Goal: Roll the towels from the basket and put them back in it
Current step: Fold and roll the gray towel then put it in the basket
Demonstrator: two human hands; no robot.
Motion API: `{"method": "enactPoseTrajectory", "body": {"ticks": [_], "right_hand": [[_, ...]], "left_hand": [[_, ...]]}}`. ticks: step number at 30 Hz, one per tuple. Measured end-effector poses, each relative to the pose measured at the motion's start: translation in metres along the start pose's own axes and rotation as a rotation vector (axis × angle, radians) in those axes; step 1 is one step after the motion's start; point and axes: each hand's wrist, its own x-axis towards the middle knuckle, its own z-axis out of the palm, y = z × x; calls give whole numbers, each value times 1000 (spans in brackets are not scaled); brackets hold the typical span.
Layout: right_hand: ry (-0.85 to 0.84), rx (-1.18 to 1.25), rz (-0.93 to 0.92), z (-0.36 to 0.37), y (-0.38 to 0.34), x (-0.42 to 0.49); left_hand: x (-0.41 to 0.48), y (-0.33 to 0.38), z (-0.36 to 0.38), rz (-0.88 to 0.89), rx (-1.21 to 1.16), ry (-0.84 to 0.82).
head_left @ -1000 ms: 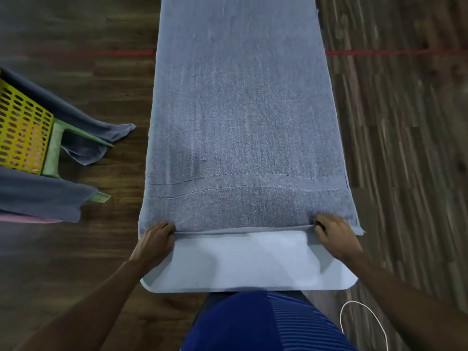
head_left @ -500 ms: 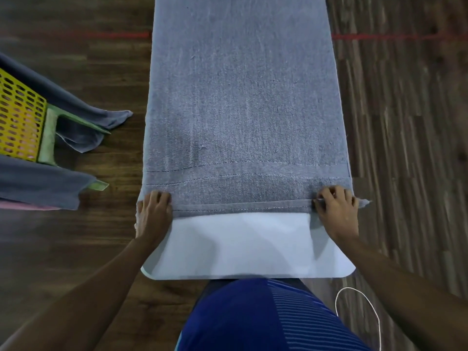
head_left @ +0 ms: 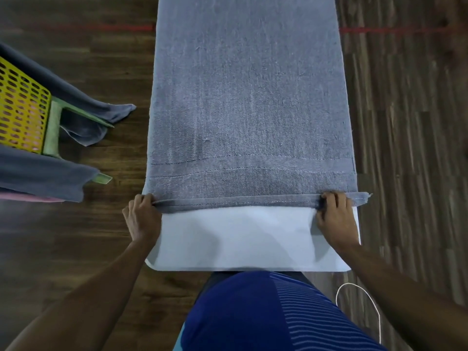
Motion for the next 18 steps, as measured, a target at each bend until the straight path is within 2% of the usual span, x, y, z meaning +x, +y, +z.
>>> {"method": "enactPoseTrajectory", "body": {"ticks": [9, 11, 13, 14, 16, 18], "right_hand": [[-31, -26, 37, -2, -2, 1], [-49, -42, 53, -2, -1, 1], [-52, -56, 49, -3, 0, 3], [-47, -65, 37, -2, 0, 4], [-26, -92, -15, -3, 2, 5], [-19, -100, -70, -4, 5, 3]], "left_hand": [[32, -19, -12, 89, 22, -143], [31, -21, -11, 68, 51, -127], [28, -17, -10, 30, 91, -35], [25, -12, -10, 59, 76, 29], [13, 1, -7, 277, 35, 90], [-4, 10, 1, 515, 50, 33]]}}
